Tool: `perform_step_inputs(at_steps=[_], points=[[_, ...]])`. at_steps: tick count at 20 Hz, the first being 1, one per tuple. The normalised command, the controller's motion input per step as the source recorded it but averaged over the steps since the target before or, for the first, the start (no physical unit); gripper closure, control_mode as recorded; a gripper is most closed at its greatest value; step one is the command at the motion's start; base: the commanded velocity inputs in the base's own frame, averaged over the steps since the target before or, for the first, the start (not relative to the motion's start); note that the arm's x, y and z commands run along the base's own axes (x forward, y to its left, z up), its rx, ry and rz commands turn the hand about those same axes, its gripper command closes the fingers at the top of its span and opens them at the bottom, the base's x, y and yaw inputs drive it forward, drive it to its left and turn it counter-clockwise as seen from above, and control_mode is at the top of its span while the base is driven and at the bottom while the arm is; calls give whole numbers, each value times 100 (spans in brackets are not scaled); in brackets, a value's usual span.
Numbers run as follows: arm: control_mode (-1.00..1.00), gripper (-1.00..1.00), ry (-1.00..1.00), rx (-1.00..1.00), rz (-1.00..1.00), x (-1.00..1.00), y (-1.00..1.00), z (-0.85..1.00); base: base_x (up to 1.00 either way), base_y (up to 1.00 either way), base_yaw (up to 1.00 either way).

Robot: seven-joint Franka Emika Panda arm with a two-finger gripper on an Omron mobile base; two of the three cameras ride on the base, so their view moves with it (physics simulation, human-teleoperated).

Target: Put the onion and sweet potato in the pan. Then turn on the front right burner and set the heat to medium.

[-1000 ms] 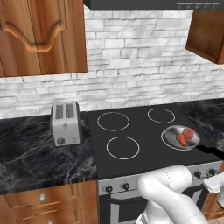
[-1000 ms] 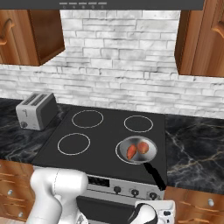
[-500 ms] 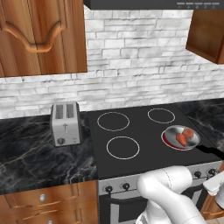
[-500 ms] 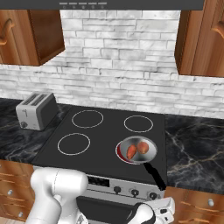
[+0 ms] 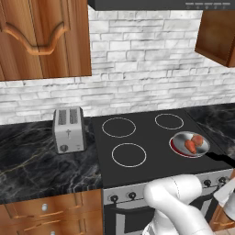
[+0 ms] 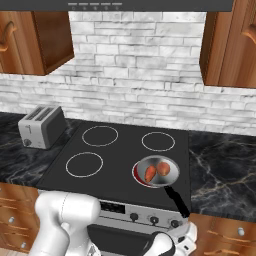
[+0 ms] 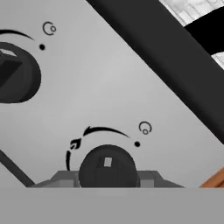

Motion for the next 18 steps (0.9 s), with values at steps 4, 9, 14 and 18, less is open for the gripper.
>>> perform_step_inputs(at_steps=[4, 9, 14, 18], points=[[-100, 100, 0, -30, 0, 0, 0, -13, 0, 0, 0], [-100, 100, 0, -32, 0, 0, 0, -15, 0, 0, 0], [-100, 100, 0, -33, 0, 0, 0, -14, 0, 0, 0], [-100, 100, 0, -32, 0, 0, 0, -12, 0, 0, 0]])
